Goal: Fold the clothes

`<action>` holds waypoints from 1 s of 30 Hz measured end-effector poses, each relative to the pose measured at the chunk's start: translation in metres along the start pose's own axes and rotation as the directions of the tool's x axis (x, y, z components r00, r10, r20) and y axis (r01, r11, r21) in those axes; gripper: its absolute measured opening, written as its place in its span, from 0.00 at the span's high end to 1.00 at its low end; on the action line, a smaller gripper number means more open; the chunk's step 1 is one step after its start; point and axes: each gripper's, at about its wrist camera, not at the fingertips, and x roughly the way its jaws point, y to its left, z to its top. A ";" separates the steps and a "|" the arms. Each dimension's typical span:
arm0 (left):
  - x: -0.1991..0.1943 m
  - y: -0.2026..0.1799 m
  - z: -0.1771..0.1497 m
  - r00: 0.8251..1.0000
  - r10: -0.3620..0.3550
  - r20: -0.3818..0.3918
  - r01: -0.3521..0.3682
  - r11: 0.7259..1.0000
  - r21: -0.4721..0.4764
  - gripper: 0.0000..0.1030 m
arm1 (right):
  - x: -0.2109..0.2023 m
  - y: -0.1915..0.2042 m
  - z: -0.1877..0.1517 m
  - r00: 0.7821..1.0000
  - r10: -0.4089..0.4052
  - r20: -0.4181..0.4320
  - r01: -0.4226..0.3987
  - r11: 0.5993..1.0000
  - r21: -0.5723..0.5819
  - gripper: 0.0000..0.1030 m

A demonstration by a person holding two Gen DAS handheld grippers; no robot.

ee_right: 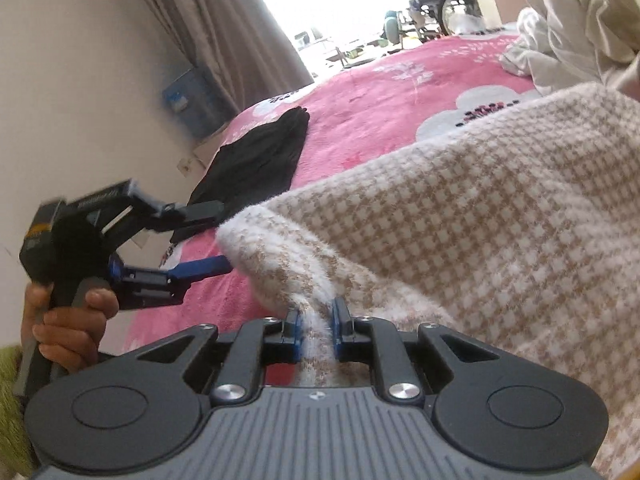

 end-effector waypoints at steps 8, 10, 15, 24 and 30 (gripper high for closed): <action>0.031 0.013 0.004 0.994 0.082 -0.066 -0.088 0.991 -0.097 0.43 | 0.006 0.021 -0.004 0.997 -0.078 0.026 0.081 0.974 -0.210 0.85; 0.035 0.015 0.004 0.992 0.099 -0.073 -0.106 0.989 -0.101 0.43 | 0.008 0.032 -0.009 0.990 -0.133 0.054 0.143 0.937 -0.320 0.83; 0.040 0.015 0.003 0.990 0.122 -0.065 -0.127 0.988 -0.082 0.45 | 0.011 0.059 -0.025 0.952 -0.255 0.168 0.305 0.789 -0.533 0.60; 0.042 0.019 0.002 0.991 0.126 -0.046 -0.129 0.988 -0.084 0.57 | 0.031 0.059 -0.022 0.950 -0.283 0.130 0.300 0.722 -0.624 0.41; 0.045 0.008 -0.002 0.986 0.169 -0.004 -0.169 0.986 0.002 0.74 | 0.058 0.039 -0.014 0.940 -0.340 0.018 0.298 0.797 -0.525 0.64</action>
